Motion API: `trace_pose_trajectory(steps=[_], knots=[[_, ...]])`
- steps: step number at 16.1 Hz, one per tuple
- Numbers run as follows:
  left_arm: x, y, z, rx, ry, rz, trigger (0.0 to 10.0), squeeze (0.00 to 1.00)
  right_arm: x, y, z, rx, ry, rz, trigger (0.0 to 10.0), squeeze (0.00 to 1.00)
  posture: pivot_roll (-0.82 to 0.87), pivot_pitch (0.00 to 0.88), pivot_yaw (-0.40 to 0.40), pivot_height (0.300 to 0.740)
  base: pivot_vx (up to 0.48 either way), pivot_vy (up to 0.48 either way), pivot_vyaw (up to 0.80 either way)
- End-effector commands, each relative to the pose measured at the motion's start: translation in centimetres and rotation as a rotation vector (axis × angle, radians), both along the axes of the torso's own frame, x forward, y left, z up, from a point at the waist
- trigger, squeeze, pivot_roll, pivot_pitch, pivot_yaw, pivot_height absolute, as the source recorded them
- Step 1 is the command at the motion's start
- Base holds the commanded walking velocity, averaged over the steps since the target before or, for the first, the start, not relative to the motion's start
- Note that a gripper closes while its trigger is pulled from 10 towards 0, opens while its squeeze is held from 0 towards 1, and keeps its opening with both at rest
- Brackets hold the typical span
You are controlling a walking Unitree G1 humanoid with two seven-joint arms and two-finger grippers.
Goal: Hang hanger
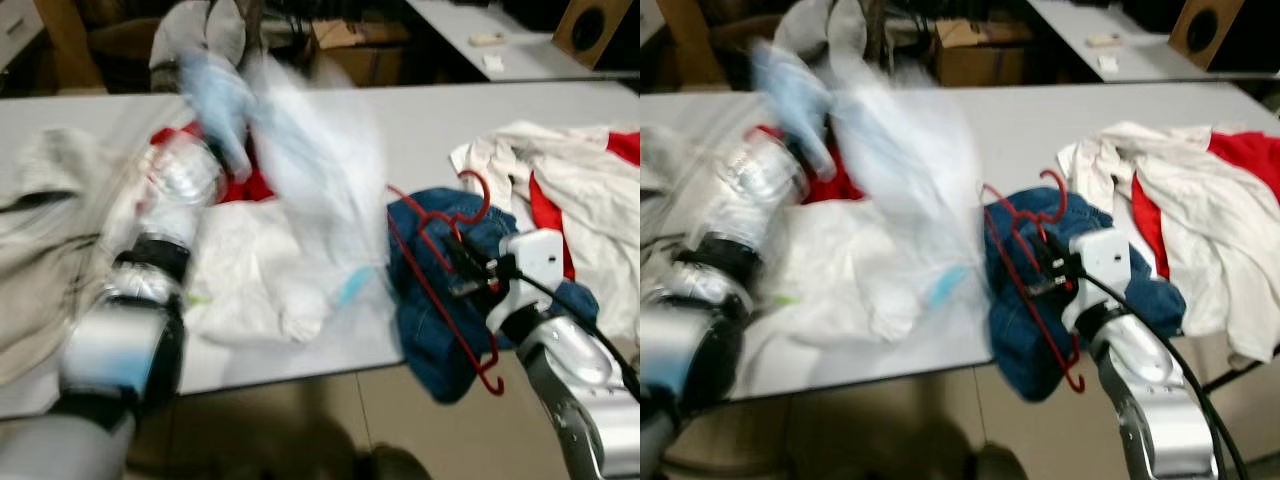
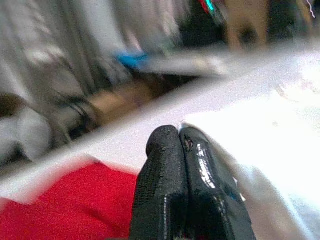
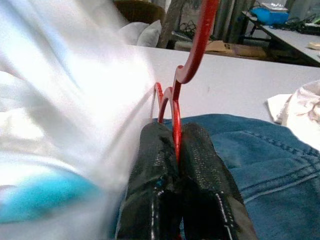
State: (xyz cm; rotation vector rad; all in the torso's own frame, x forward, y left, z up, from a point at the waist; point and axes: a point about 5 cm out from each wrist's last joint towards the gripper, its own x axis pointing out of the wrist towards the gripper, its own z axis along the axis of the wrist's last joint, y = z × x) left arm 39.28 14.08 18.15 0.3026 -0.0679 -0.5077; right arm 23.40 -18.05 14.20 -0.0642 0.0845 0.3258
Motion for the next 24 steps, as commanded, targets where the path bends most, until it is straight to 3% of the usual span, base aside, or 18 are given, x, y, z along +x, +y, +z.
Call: trace_pose_trajectory(steps=[1, 2, 3, 4, 8, 10, 11, 12, 13, 14, 15, 16, 18, 20, 24], knots=[[-0.4, 1.1, -0.8, 0.137, 0.046, -0.024, 10.0, 0.0, 0.0, -0.4, 0.3, -0.006, -0.007, -0.017, 10.0, 0.0, -0.13, 0.0, 0.005, 0.74, 0.0, 0.0, 0.0], [-1.1, 2.0, -2.1, 0.228, 0.104, -0.045, 10.0, 0.0, 0.0, -0.5, 0.3, -0.004, -0.01, -0.021, 10.0, 0.0, -0.13, 0.0, 0.003, 0.74, 0.0, 0.0, 0.0], [-1.2, 2.5, -2.0, 0.21, 0.135, -0.045, 10.0, 0.0, 0.0, -0.6, 0.4, -0.005, -0.011, -0.021, 10.0, 0.0, -0.12, 0.0, 0.0, 0.74, 0.0, 0.0, 0.0], [-1.1, 3.7, -0.9, 0.177, 0.149, -0.033, 10.0, 1.0, 0.0, -0.6, 0.4, -0.006, -0.011, -0.022, 10.0, 0.0, -0.12, 0.0, 0.0, 0.74, 0.0, 0.0, 0.0], [-2.0, 7.7, 3.9, 0.253, 0.244, -0.135, 10.0, 1.0, 0.4, -0.6, 0.5, -0.005, -0.023, -0.021, 10.0, 0.0, -0.11, 0.0, 0.0, 0.74, 0.0, 0.0, 0.0], [-1.9, 9.4, 7.0, 0.173, 0.118, -0.086, 10.0, 1.0, 0.6, -0.7, 0.7, -0.004, -0.033, -0.031, 10.0, 0.0, -0.11, 0.0, 0.006, 0.74, 0.0, 0.0, 0.0], [-1.8, 9.4, 8.6, 0.039, 0.014, -0.044, 10.0, 0.16, 0.6, -0.9, 0.9, -0.003, -0.045, -0.047, 10.0, 0.0, -0.12, 0.0, 0.008, 0.74, 0.0, 0.0, 0.0], [-2.0, 8.6, 8.9, -0.065, -0.029, -0.026, 10.0, 0.0, 0.6, -1.1, 1.2, -0.005, -0.054, -0.062, 10.0, 0.0, -0.12, 0.0, 0.008, 0.74, 0.0, 0.0, 0.0], [-2.1, 7.9, 8.2, -0.117, -0.018, -0.024, 10.0, 0.0, 0.6, -1.1, 1.4, -0.01, -0.058, -0.07, 10.0, 0.0, -0.13, 0.0, 0.016, 0.74, 0.0, 0.0, 0.0], [-2.8, 6.2, 6.2, -0.232, 0.009, -0.027, 10.0, 0.0, 0.7, -1.2, 2.1, -0.04, -0.068, -0.094, 10.0, 0.0, -0.13, 0.0, 0.016, 0.74, 0.0, 0.0, 0.0], [-4.1, 4.4, 3.1, -0.266, 0.028, -0.014, 10.0, 0.0, 0.9, -1.5, 2.7, -0.086, -0.072, -0.162, 10.0, 0.0, -0.14, 0.0, 0.01, 0.74, 0.0, 0.0, 0.0], [-5.3, 3.2, 1.1, -0.227, 0.024, -0.003, 10.0, 0.0, 0.9, -1.7, 3.2, -0.096, -0.082, -0.216, 10.0, 0.0, -0.14, 0.0, 0.01, 0.74, 0.0, 0.0, 0.0], [-6.5, 2.0, -0.3, -0.245, 0.034, 0.001, 10.0, 0.0, 0.8, -2.0, 3.7, -0.115, -0.097, -0.26, 10.0, 0.0, -0.15, 0.0, -0.001, 0.74, 0.0, 0.0, 0.0], [-8.7, -0.3, -1.6, -0.281, 0.046, 0.014, 10.0, 0.0, -0.2, -2.0, 4.0, -0.102, -0.121, -0.307, 10.0, 0.0, -0.15, 0.0, -0.011, 0.74, 0.0, -0.48, 0.0], [-9.3, -1.1, -3.0, -0.258, 0.062, 0.048, 10.0, 0.0, -0.4, -1.7, 3.3, -0.036, -0.095, -0.314, 10.0, 0.0, -0.15, 0.0, -0.008, 0.74, 0.0, -0.467, 0.0]])
